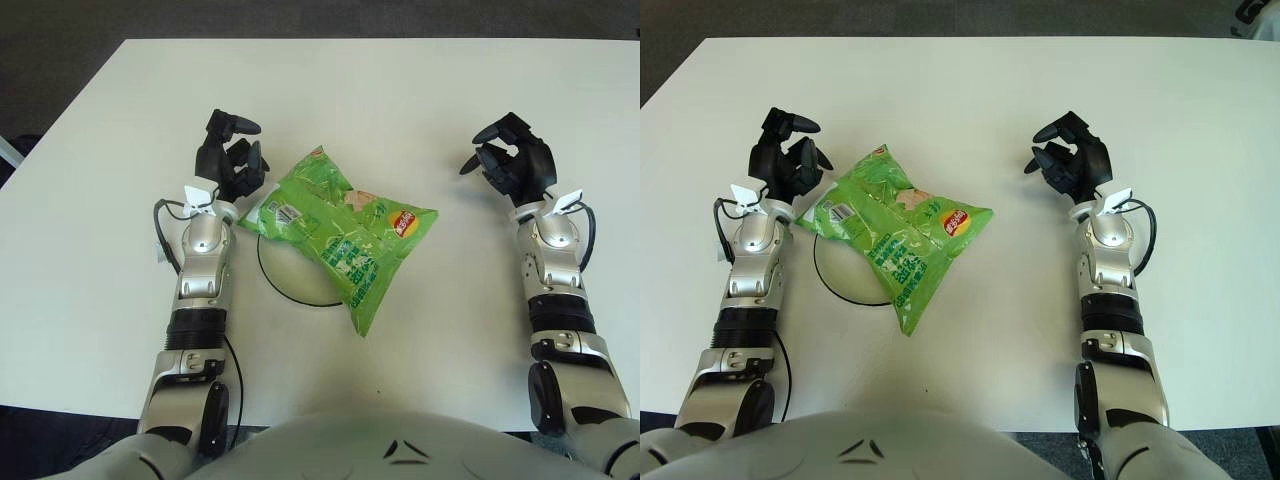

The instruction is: Put the snack into the plate.

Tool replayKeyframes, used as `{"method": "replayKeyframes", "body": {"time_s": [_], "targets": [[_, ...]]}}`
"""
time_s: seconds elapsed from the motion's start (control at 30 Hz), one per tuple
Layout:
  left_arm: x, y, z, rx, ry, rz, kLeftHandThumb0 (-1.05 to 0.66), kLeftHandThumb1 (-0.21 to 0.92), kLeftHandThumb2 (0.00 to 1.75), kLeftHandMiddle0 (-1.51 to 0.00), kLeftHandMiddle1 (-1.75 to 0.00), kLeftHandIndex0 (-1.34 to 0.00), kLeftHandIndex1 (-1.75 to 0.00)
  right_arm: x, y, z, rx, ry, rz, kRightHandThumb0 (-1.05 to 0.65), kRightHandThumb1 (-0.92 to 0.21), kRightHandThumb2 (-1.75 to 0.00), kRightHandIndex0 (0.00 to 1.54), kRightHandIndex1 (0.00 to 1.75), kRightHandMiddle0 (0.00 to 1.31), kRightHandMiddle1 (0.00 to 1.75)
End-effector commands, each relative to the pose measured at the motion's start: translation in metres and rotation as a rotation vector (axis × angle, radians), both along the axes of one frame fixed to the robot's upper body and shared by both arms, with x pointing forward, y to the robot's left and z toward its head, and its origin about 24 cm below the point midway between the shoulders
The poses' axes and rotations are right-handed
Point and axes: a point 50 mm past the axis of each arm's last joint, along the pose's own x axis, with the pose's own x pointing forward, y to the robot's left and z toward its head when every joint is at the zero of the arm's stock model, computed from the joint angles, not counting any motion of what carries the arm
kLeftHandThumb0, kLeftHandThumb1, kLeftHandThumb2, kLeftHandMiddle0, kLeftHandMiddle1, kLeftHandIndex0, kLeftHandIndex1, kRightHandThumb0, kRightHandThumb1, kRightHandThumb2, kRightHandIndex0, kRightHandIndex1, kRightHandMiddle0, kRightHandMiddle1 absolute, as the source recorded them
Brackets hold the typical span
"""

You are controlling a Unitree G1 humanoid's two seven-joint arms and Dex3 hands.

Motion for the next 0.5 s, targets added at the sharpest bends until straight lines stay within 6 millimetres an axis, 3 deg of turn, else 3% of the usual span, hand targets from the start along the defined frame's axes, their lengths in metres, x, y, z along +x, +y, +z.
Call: {"method": "replayKeyframes", "body": {"time_s": [0.0,0.47], "targets": [[-0.0146,-0.0007,-0.042,-0.03,0.159,0.028,-0.37,0.73,0.77,-0.83,-1.75,-0.32,-1.75,-0.0178,0.0033,-0.0439,0.126,0.134,-0.003,-0.36,-0.92,-0.31,0.9,1.3,0.43,1.5],[-0.0127,0.0006,-0.0439,-0.042,0.165,0.037,-0.38,0.72,0.79,-0.84,-1.75,-0.33,-1.75,-0.0168,0.0047,-0.0437,0.195,0.119,-0.011,-0.35,-0.92,-0.33,0.89,1.35,0.41,1.53]]}}
